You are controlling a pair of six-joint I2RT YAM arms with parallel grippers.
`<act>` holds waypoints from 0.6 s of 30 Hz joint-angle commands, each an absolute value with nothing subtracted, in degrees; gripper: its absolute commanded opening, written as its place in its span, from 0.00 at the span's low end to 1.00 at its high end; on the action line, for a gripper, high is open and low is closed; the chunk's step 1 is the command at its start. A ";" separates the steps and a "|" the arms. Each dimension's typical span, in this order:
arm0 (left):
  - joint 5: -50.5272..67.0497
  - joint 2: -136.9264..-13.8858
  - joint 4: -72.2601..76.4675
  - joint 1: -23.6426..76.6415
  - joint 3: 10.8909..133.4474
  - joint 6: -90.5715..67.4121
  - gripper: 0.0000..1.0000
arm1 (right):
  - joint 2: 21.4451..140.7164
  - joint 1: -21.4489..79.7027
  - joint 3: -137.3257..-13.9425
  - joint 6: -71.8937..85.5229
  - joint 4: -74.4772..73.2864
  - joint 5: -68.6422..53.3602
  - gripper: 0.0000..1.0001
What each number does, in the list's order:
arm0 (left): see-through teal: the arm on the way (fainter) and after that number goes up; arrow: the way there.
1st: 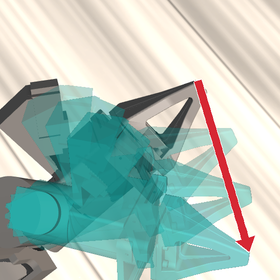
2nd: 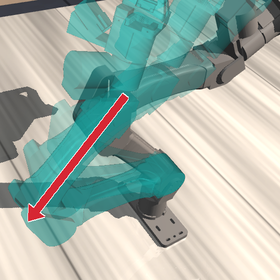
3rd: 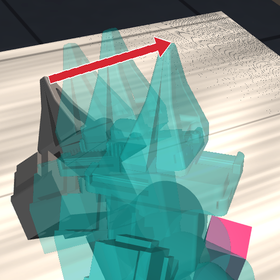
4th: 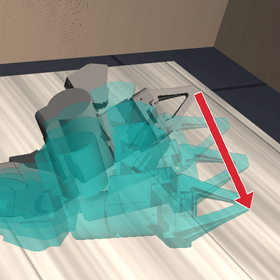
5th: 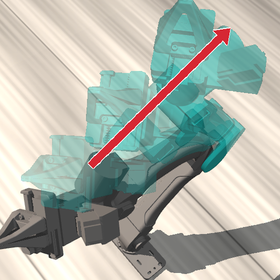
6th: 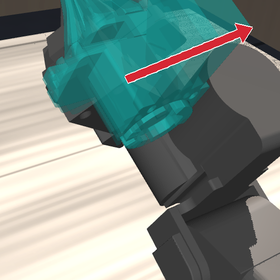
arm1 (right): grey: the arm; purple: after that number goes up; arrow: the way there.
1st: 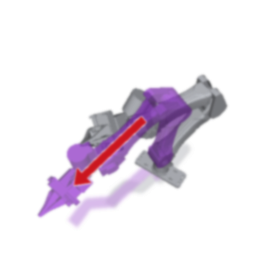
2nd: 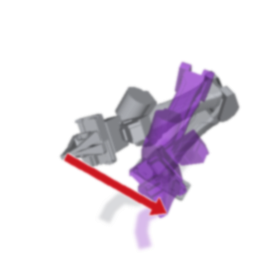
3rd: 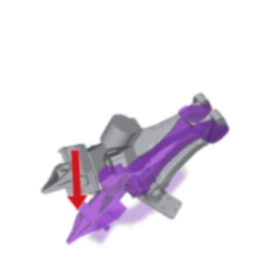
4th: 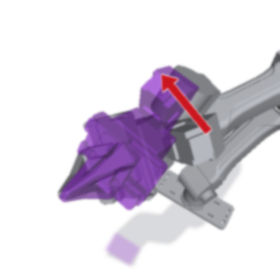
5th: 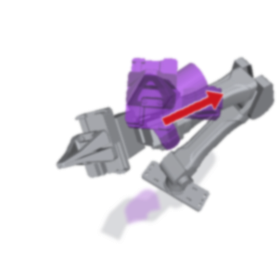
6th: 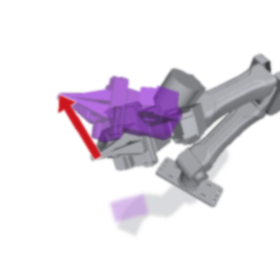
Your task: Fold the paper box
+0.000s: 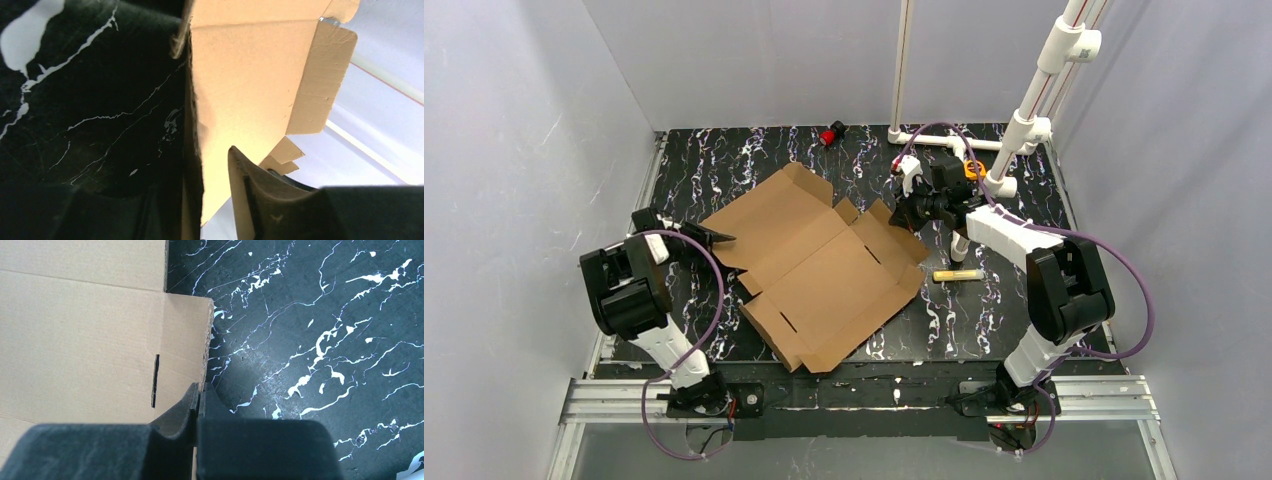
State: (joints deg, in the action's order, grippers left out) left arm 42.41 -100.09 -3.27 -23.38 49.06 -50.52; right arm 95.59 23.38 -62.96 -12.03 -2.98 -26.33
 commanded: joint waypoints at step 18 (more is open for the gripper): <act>41.47 -70.97 16.08 -20.72 43.99 -37.32 0.00 | 95.58 26.37 -70.35 -10.07 -2.30 -23.94 0.01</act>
